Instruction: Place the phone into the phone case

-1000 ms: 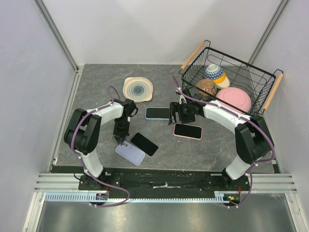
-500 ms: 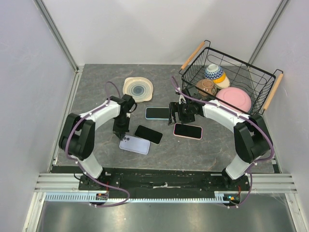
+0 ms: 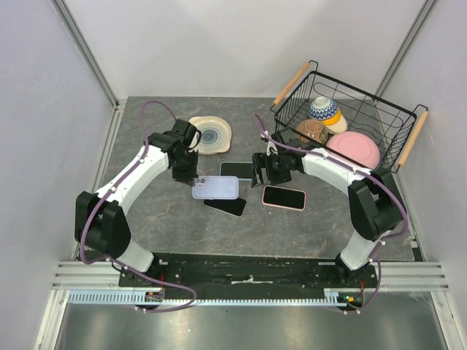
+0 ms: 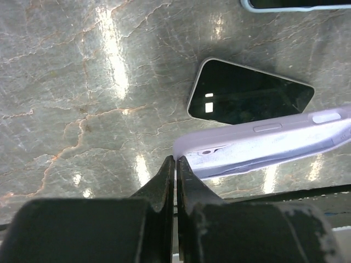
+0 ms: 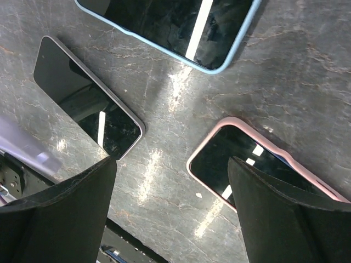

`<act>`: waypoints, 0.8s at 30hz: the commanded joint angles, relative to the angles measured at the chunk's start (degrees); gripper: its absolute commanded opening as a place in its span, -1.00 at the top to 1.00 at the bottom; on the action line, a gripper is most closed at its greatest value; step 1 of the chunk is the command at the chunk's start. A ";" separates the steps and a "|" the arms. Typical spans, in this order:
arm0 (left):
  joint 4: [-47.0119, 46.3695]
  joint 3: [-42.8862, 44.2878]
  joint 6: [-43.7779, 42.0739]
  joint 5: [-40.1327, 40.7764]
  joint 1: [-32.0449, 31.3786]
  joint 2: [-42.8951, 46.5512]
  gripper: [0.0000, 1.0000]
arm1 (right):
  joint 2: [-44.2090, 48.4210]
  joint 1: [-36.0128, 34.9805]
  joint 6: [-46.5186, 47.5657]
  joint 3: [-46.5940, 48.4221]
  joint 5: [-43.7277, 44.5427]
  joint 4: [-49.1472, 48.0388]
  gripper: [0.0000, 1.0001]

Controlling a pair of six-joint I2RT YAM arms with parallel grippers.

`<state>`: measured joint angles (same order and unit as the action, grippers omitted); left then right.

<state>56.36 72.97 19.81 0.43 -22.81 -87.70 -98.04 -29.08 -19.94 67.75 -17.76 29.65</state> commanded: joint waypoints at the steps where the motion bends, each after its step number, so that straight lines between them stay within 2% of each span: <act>1: -2.12 2.79 -0.57 -5.51 2.59 0.25 0.96 | -3.81 -2.12 2.10 3.61 -2.19 -0.91 -0.79; 6: -4.15 0.69 0.05 -13.68 10.31 3.93 0.96 | -7.86 -5.63 2.19 6.17 -2.54 -1.96 -0.75; 16: -8.63 -5.37 1.19 -20.99 24.98 15.09 0.96 | -14.89 -9.06 -0.18 9.42 -4.92 -9.07 -0.50; 23: -10.04 -8.37 0.93 -25.39 27.64 17.03 0.96 | -19.90 -11.70 -1.59 11.88 -6.76 -13.12 -0.26; 24: -10.21 -8.63 0.93 -25.47 27.82 17.12 0.96 | -20.95 -11.87 -1.94 12.32 -6.94 -13.47 -0.11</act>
<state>48.64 65.89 19.92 -20.21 4.36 -72.07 -115.74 -39.24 -20.64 77.60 -22.96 20.08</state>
